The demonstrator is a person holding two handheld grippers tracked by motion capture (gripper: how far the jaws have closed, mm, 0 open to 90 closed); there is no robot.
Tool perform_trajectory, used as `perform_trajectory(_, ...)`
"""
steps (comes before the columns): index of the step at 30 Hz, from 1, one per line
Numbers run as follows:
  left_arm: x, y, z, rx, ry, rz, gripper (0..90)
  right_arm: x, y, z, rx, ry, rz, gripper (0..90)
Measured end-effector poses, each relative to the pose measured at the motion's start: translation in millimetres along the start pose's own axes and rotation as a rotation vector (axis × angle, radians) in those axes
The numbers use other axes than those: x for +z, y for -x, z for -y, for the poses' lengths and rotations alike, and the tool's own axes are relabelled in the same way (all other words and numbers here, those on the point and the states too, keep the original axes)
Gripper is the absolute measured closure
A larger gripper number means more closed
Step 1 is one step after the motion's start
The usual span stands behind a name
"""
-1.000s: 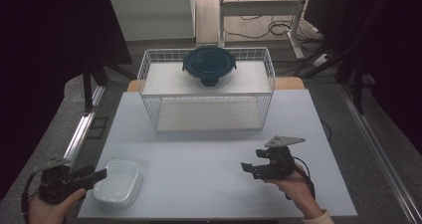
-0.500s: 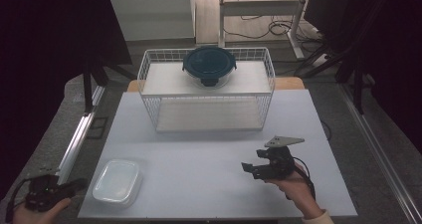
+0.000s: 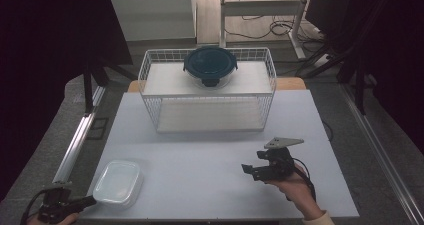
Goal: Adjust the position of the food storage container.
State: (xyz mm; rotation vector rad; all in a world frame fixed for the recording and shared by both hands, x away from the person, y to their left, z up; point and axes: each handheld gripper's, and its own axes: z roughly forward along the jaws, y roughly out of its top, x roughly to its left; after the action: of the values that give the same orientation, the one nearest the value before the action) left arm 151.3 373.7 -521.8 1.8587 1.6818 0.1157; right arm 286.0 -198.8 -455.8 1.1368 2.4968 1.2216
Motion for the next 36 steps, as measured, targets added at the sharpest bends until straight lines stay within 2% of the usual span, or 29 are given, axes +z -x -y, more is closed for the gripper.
perform_trajectory(2, 0.7, 2.0, -1.9, 0.004, -0.003, 0.008, 90.0, -0.6, 0.3, 0.0, 0.000, 0.000, 0.000, 22.2)
perform_trajectory(6, 2.2, 6.1, -3.3, -0.002, 0.004, 0.055, 90.0, -1.1, 1.0, -0.1, 0.000, 0.002, 0.002, 22.1)
perform_trajectory(11, 9.8, 17.7, -7.7, 0.012, -0.003, 0.089, 90.0, -2.8, 0.2, -0.8, -0.002, 0.005, 0.001, 22.1)
perform_trajectory(12, 13.6, 22.6, -10.6, 0.016, -0.003, 0.112, 90.0, -2.7, 0.2, -0.8, -0.001, 0.005, 0.000, 22.1)
perform_trajectory(13, 13.6, 22.6, -10.6, 0.016, -0.003, 0.112, 90.0, -2.5, 0.2, -0.7, -0.002, 0.005, 0.000, 22.1)
perform_trajectory(15, 19.0, 31.7, -15.8, 0.035, -0.007, 0.146, 90.0, -2.4, 0.0, -0.6, -0.004, 0.004, -0.001, 22.1)
perform_trajectory(17, 22.0, 36.3, -18.6, 0.046, -0.012, 0.161, 90.0, -2.5, 0.1, -0.6, -0.006, 0.006, -0.001, 22.0)
perform_trajectory(31, 45.9, 72.7, -46.4, 0.123, -0.029, 0.215, 90.0, -5.9, 1.6, -1.3, -0.003, 0.014, 0.000, 22.0)
perform_trajectory(36, 56.7, 87.5, -60.9, 0.159, -0.035, 0.227, 90.0, -6.2, 2.1, -1.2, -0.002, 0.013, -0.001, 22.0)
